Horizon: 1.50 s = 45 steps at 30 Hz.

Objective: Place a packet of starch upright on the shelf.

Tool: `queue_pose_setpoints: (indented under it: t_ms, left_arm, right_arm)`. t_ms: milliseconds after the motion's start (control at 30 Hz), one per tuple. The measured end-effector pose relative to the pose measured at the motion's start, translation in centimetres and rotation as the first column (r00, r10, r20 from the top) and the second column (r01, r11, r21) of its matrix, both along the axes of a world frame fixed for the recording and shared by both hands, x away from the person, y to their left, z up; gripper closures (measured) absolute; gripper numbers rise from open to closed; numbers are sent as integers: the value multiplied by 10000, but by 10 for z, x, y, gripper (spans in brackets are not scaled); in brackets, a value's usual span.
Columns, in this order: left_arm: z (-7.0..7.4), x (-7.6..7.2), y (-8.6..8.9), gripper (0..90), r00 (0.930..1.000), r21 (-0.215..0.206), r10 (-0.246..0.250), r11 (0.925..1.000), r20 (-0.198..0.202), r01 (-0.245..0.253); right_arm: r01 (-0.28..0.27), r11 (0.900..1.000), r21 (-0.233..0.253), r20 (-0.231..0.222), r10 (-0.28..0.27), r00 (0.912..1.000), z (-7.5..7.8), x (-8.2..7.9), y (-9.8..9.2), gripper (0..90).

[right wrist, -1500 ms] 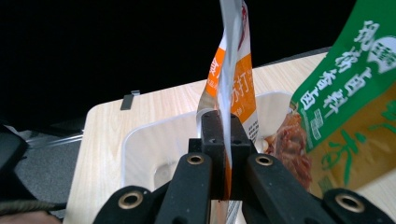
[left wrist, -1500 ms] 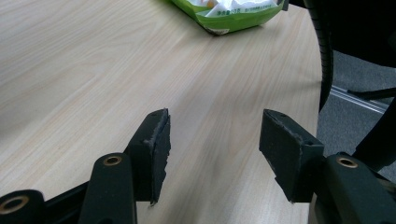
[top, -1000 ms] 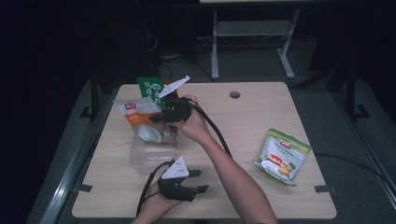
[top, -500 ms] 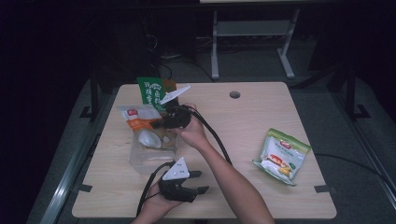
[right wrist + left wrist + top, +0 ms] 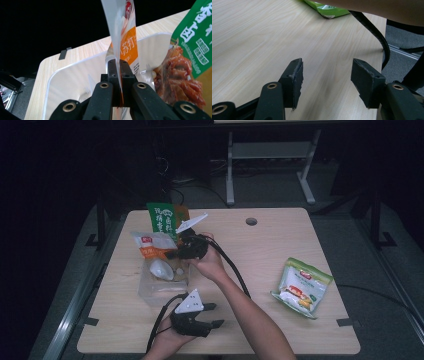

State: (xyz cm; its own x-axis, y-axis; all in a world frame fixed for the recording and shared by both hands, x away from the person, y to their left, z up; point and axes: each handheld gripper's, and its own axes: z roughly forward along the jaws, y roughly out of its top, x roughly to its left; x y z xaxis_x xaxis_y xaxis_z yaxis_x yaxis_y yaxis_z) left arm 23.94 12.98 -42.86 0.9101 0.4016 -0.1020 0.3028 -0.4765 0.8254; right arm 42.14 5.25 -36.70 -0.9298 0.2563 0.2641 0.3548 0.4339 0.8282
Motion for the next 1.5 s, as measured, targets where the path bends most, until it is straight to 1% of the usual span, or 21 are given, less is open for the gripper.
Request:
queue_pose_setpoints:
  t_ms: [33,233,267,300,333,667,700,800,867,900,933,1033,1167,1200,1300,1333,1367,1400,1433,1467,1500]
  left_arm:
    - [0,0,0,426,10000,-12,19,10000,-20,-19]
    - [0,0,0,425,10000,-5,22,10000,-10,-22]
    - [0,0,-1,425,10000,-83,61,9999,-45,-61]
    - [-1,0,-2,425,10000,-96,73,9999,-60,-74]
    - [0,0,-2,424,10000,13,3,10000,-12,-3]
    - [-2,-1,-3,418,10000,53,24,10000,-23,-24]
    - [-2,0,-3,417,10000,76,30,10000,-13,-30]
    - [-2,0,-3,411,10000,84,53,10000,-7,-53]
    - [-2,1,-2,407,10000,105,69,9999,6,-69]
    - [-2,1,-3,407,10000,109,80,9999,4,-80]
    - [-2,1,-3,405,10000,108,92,9999,-8,-92]
    - [-3,1,-4,398,9999,137,145,9998,-17,-144]
    - [-4,2,-6,390,9999,184,160,9997,-24,-160]
    - [-4,2,-6,389,9999,184,160,9997,-24,-160]
    - [-5,2,-8,386,9999,239,119,9996,-86,-117]
    - [-5,2,-8,386,9999,239,119,9996,-86,-117]
    - [-6,2,-9,385,9998,242,115,9996,-139,-112]
    - [-6,2,-9,384,9998,242,115,9996,-139,-112]
    - [-6,2,-10,383,9997,225,134,9997,-200,-130]
    - [-6,2,-10,383,9997,199,132,9997,-208,-128]
    - [-6,2,-11,382,9997,187,150,9997,-198,-146]
  right_arm:
    - [-33,10000,-35,-103,33,9999,-1,0,-2,899]
    - [-112,9999,-47,-199,111,9997,-5,0,-6,898]
    - [-118,9999,-13,-317,117,9994,-6,0,-7,898]
    - [-74,10000,-60,-266,73,9996,-6,1,-8,898]
    - [-80,10000,-47,-367,79,9993,-6,1,-8,898]
    - [-115,9996,-261,-391,104,9992,-6,1,-10,887]
    - [-219,9996,-199,-619,206,9979,-6,1,-11,854]
    - [-280,9995,-131,-728,270,9970,-4,1,-15,821]
    - [-247,9995,-176,-661,235,9975,-2,0,-20,774]
    - [-247,9995,-176,-661,235,9975,-2,0,-20,774]
    - [-180,9995,-247,-607,164,9980,-1,0,-22,764]
    - [-135,9996,-254,-652,119,9978,1,-2,-33,736]
    - [29,9991,-423,-698,-59,9975,3,-5,-47,707]
    - [29,9991,-423,-698,-59,9975,3,-5,-47,707]
    - [241,9984,-509,-698,-276,9972,4,-7,-62,691]
    - [241,9984,-509,-698,-276,9972,4,-7,-62,691]
    - [292,9982,-528,-722,-330,9968,4,-8,-70,684]
    - [292,9982,-528,-722,-330,9968,4,-8,-70,684]
    - [349,9979,-543,-694,-386,9968,4,-10,-78,682]
    - [349,9979,-543,-694,-386,9968,4,-10,-78,682]
    - [431,9973,-598,-644,-469,9968,5,-12,-85,678]
